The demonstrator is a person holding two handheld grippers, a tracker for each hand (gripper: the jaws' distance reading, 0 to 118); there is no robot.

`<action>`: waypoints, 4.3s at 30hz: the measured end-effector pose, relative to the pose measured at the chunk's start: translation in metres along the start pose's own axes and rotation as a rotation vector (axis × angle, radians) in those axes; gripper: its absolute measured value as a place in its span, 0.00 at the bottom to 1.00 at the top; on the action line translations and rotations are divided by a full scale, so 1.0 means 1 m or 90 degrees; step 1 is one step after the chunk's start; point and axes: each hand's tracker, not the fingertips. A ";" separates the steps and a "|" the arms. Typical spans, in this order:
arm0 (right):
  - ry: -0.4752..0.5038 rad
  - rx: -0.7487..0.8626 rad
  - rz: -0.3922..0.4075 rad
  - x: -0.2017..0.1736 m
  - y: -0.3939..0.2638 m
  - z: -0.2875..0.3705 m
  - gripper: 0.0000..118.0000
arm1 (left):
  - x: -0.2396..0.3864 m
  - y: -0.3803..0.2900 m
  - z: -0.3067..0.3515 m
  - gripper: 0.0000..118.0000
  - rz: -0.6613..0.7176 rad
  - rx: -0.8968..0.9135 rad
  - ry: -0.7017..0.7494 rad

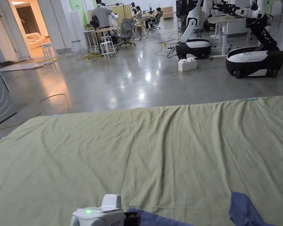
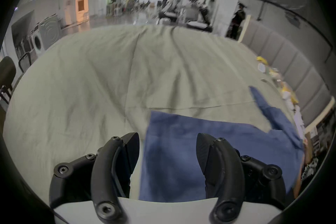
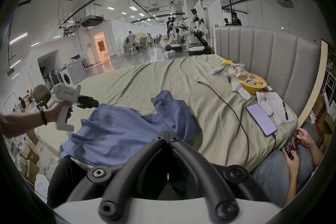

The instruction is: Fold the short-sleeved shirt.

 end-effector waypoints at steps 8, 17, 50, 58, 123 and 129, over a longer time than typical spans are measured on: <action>-0.042 -0.055 0.003 0.015 -0.014 -0.008 0.00 | 0.002 0.000 -0.040 0.49 -0.027 -0.032 -0.012; -0.007 -0.046 -0.009 0.023 0.017 -0.052 0.00 | 0.059 -0.014 -0.054 0.09 -0.279 -0.084 0.110; 0.092 -0.082 -0.095 0.086 0.114 -0.223 0.03 | -0.012 0.012 0.141 0.04 -0.053 0.154 -0.054; 0.073 0.094 -0.083 0.081 0.183 -0.112 0.03 | -0.038 0.008 0.342 0.04 -0.027 0.365 -0.024; -0.150 0.397 0.124 -0.023 0.468 -0.177 0.03 | -0.066 0.243 0.310 0.04 0.028 0.494 0.165; -0.162 0.368 0.123 -0.031 0.477 -0.213 0.03 | -0.067 0.270 0.272 0.04 0.031 0.466 0.193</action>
